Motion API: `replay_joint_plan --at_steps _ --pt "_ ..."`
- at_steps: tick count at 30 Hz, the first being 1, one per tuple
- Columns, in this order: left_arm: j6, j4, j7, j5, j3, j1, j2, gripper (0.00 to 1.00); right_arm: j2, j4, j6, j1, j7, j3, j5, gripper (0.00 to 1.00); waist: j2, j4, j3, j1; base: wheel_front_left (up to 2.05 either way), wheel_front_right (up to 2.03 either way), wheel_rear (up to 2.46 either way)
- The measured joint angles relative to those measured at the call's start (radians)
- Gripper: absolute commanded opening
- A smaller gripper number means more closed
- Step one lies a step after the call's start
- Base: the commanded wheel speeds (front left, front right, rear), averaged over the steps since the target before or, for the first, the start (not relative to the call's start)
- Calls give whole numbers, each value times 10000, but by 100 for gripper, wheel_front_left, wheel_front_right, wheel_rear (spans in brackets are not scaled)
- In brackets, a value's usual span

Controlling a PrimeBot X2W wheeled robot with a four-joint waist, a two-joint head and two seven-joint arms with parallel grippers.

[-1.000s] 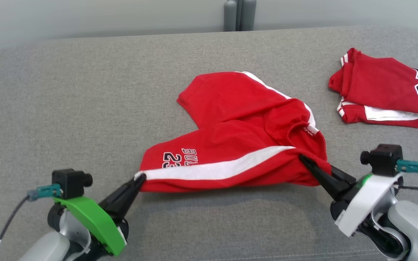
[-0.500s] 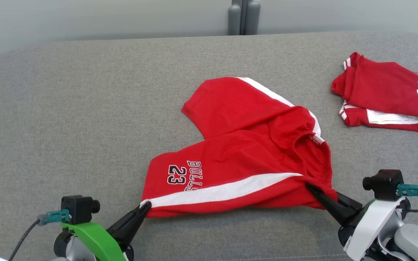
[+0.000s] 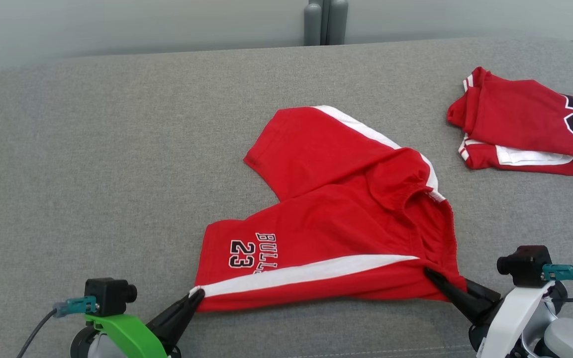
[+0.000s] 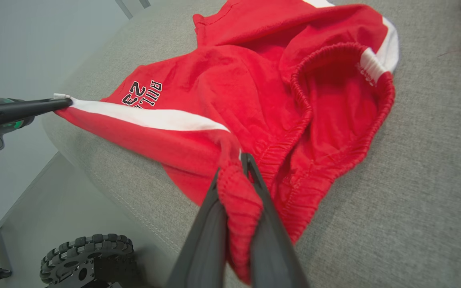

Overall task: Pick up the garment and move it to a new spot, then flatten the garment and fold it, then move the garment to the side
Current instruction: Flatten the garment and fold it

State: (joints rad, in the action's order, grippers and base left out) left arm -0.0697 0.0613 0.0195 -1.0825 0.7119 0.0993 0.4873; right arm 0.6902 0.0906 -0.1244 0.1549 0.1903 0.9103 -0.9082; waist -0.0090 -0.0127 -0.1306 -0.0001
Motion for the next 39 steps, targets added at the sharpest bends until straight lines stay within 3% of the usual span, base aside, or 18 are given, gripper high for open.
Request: replay_joint_plan --at_steps 16,26,29,34,37,39 --pt "44 -468 111 -150 -88 -9 17 0 -56 -211 2 63 29 115 -261 0 0 -88 -321 0 0 0 0" --pt "-17 -1611 800 -499 -270 236 449 0 96 -970 2 676 -267 23 -702 0 0 -16 -1150 0 0 0 0" --pt "-128 -1952 1459 -493 -267 1202 771 0 174 -1248 0 1526 -802 -82 -1022 0 0 4 -1498 0 0 0 0" --pt "-196 -1762 3241 -616 -366 3912 1225 0 130 -1258 2 3563 -2675 -226 -2297 0 0 36 -2121 1 0 0 0" --pt "-94 -1055 3772 -849 -1047 5653 1223 0 -148 -857 2 5707 -3521 -1072 -2500 0 0 68 -2509 1 0 0 0" --pt "234 -621 3607 -652 -2004 7127 1250 0 -602 -506 270 7410 -3762 -1985 -2604 0 0 106 -2770 1 0 0 0"
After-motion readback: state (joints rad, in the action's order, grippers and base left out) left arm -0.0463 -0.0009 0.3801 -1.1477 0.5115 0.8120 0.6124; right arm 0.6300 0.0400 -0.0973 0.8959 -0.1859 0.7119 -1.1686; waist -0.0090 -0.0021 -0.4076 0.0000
